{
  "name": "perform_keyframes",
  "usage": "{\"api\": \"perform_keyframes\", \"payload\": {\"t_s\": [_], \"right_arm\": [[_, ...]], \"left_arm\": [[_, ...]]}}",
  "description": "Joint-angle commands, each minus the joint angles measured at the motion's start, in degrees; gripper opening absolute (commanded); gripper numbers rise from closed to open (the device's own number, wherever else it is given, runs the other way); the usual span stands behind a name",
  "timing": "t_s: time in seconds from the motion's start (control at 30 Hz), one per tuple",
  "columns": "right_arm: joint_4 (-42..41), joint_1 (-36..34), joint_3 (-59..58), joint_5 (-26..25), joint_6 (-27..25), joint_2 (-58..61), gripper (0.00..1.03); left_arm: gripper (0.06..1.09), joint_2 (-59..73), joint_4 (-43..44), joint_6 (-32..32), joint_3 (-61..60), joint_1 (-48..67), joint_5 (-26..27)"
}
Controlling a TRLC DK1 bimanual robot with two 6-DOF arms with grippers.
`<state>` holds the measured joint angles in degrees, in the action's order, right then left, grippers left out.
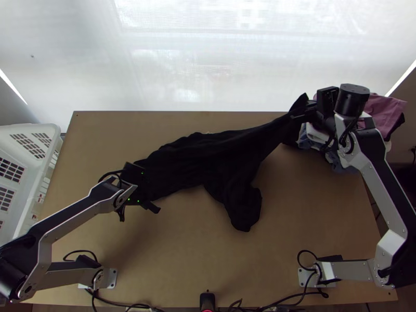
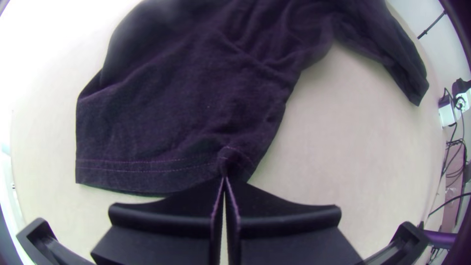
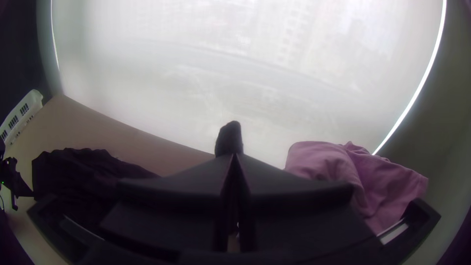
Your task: Fold the t-shirt
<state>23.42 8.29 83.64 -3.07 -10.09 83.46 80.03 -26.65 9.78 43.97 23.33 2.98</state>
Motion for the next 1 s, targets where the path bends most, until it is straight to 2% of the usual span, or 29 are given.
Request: {"api": "perform_keyframes", "payload": {"t_s": [0.0, 0.3, 0.67, 0.97], "right_arm": [[0.13, 0.05, -0.32, -0.01, 0.33, -0.76, 0.03], [1.37, 1.64, 2.5, -0.01, 0.24, -2.16, 0.03], [5.58, 8.93, 13.13, -0.09, -0.72, -2.87, 0.03], [6.38, 15.96, 25.09, -3.17, -5.65, -2.16, 0.03]], "left_arm": [[0.1, -1.89, -0.68, 0.68, 2.0, -1.27, 0.18], [0.09, -7.87, -4.46, 1.56, 16.5, -12.96, 0.18], [0.09, -10.33, -4.11, 2.79, 37.25, -25.09, 2.2], [0.09, -11.56, 0.29, -2.66, 49.81, -32.39, 2.2]]}}
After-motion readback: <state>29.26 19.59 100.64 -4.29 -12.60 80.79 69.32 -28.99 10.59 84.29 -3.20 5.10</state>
